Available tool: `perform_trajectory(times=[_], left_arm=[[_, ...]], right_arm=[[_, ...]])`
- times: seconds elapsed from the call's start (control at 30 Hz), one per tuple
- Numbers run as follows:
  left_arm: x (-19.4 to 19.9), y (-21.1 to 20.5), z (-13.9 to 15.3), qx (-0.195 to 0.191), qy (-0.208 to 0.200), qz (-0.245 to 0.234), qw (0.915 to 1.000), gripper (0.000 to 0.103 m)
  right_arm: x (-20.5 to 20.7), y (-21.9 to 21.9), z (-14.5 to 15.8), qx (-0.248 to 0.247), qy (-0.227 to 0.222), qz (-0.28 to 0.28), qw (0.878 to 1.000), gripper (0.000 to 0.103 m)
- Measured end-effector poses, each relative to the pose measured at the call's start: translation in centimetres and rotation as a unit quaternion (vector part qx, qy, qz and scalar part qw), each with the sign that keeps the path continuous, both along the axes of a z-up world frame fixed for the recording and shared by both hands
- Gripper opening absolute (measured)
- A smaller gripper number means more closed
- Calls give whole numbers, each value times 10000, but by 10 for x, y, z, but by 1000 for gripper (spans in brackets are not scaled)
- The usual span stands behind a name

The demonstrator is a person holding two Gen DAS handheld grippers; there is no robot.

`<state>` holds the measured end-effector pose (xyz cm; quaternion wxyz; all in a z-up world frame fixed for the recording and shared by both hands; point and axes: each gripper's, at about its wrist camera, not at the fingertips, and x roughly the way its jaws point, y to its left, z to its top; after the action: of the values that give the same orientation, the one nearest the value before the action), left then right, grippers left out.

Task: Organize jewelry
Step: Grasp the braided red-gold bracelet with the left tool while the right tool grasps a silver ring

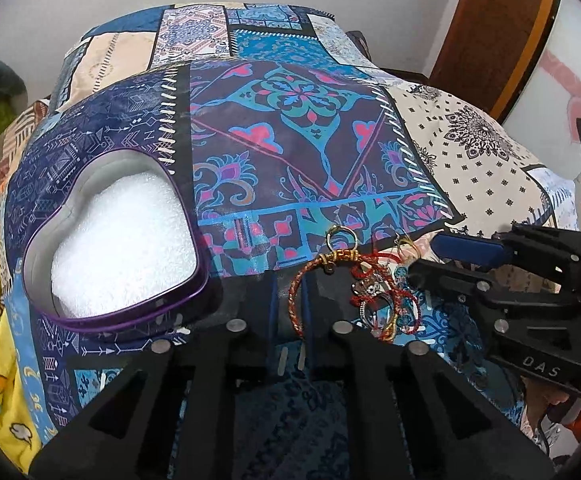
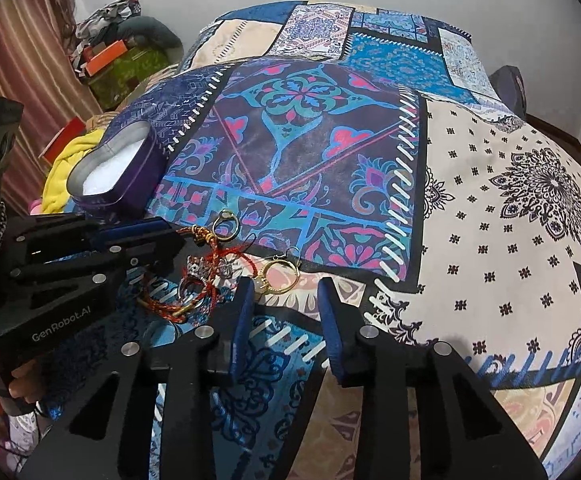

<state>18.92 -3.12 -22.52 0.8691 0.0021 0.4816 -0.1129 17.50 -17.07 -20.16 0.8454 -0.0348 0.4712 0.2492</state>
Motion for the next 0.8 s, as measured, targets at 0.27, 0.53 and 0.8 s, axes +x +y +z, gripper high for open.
perform_trajectory(times=[0.27,0.53,0.8], left_arm=[[-3,1,3,-128,8,35,9999,2],[-13,3,24,-166,-242,59,9996,1],[-19,10,41,-149,-513,182,9984,1]], right_arm=[[8,1,-1,-37,-5,-48,10000,9],[0,-5,9,17,-96,-136,9999,6],[6,-6,14,15,51,-183,9998,17]])
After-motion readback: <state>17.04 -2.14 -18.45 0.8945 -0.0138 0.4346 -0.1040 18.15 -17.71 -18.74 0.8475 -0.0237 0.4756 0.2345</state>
